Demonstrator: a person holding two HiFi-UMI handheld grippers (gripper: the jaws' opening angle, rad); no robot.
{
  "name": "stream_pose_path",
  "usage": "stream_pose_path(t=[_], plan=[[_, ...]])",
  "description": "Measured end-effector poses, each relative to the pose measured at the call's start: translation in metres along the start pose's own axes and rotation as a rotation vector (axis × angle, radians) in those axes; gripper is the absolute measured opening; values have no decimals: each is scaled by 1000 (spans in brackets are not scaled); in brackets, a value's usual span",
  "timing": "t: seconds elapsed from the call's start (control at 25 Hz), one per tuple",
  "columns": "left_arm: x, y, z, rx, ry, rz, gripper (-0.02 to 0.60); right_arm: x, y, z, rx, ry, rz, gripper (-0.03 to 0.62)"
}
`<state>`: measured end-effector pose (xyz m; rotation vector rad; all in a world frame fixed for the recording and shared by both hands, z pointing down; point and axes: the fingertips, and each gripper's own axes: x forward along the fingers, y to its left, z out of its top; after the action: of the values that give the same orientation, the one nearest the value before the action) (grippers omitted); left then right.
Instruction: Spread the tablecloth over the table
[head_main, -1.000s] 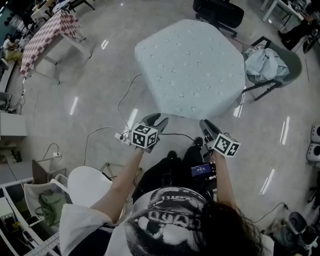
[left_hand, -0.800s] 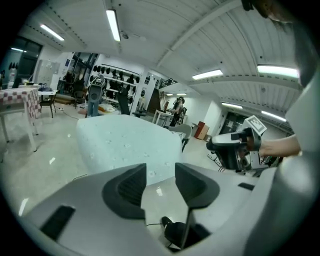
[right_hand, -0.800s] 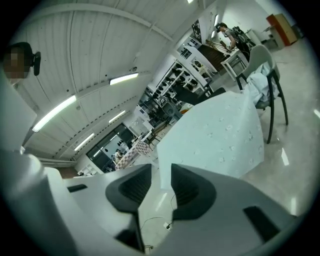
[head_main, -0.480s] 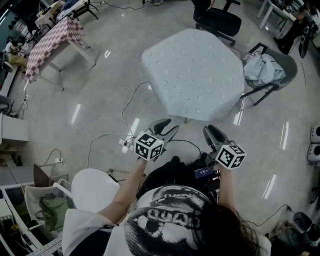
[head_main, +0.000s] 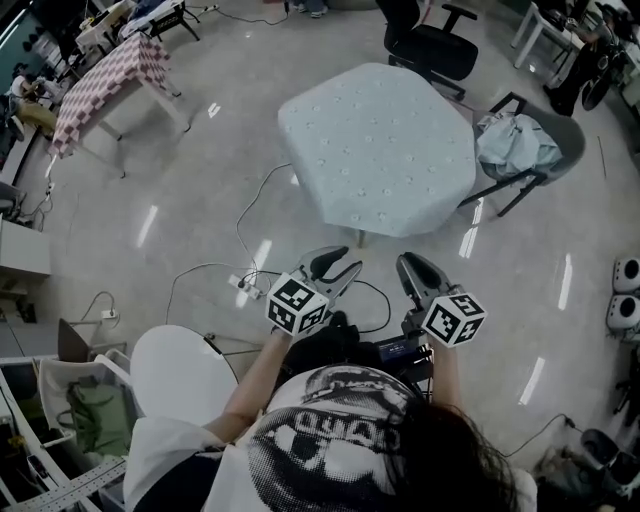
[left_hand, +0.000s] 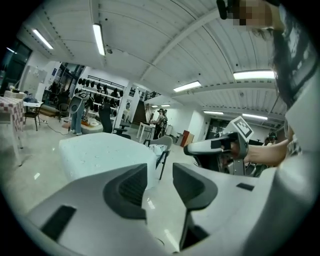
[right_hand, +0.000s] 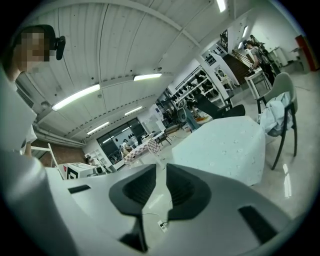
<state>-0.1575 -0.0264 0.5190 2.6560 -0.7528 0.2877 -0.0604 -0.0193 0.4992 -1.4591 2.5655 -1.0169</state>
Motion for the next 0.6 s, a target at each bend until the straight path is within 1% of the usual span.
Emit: stream_pose_path(t=[0.12, 0.2, 0.36, 0.44, 0.6], plan=[[5, -25, 4, 18, -16, 5, 144, -19, 6, 6, -11, -16, 37, 51], [8, -45, 7, 40, -17, 8, 136, -36, 8, 9, -39, -22, 47, 43], [7, -79, 13, 126, -4, 20, 123, -69, 13, 8, -145, -44, 40, 32], [5, -94, 14, 157, -5, 35, 101, -86, 16, 4, -181, -51, 43, 32], [-1, -126, 13, 184, -27, 57, 72, -117, 23, -7, -180, -70, 87, 28]])
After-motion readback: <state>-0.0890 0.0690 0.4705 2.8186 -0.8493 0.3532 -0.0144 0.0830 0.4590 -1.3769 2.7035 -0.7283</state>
